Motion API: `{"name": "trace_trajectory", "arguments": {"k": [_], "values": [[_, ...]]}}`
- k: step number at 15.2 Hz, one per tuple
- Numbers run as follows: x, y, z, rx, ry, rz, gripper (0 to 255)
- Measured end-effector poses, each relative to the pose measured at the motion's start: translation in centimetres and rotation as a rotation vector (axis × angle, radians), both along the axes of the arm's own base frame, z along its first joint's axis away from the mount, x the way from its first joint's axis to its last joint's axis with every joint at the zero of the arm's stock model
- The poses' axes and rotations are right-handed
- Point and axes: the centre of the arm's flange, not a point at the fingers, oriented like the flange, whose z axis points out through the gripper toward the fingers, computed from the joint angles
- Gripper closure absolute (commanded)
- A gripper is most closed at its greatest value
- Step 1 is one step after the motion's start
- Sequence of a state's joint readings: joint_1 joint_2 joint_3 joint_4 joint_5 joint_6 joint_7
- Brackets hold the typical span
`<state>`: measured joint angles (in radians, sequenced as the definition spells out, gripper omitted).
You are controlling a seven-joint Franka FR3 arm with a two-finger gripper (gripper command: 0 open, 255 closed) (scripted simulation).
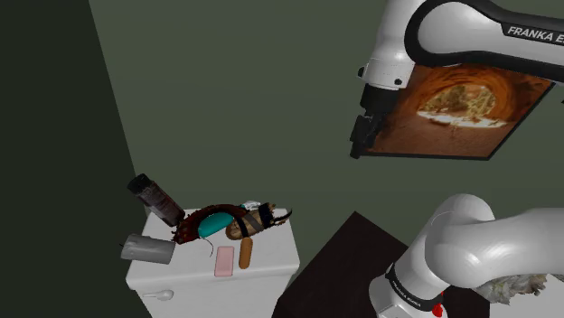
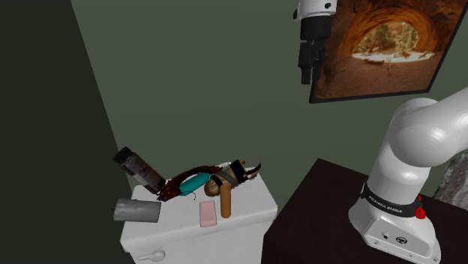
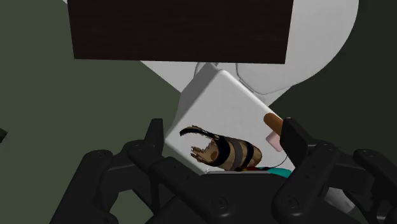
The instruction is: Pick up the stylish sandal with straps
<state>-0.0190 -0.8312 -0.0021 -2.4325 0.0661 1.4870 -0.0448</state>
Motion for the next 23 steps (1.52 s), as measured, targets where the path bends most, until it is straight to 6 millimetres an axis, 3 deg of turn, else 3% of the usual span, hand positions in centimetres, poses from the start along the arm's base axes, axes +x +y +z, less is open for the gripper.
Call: {"name": "trace_trajectory", "arguments": {"k": [2,5,15,23], "values": [[0.1,0.0,-0.7,0.002,-0.003,0.013,0],[1.1,-0.3,-3.6,0.011,-0.023,0.082,0],[5.5,0.0,-15.5,0.049,-0.106,0.356,0],[9.1,1.8,-24.8,0.081,-0.174,0.578,0]]}}
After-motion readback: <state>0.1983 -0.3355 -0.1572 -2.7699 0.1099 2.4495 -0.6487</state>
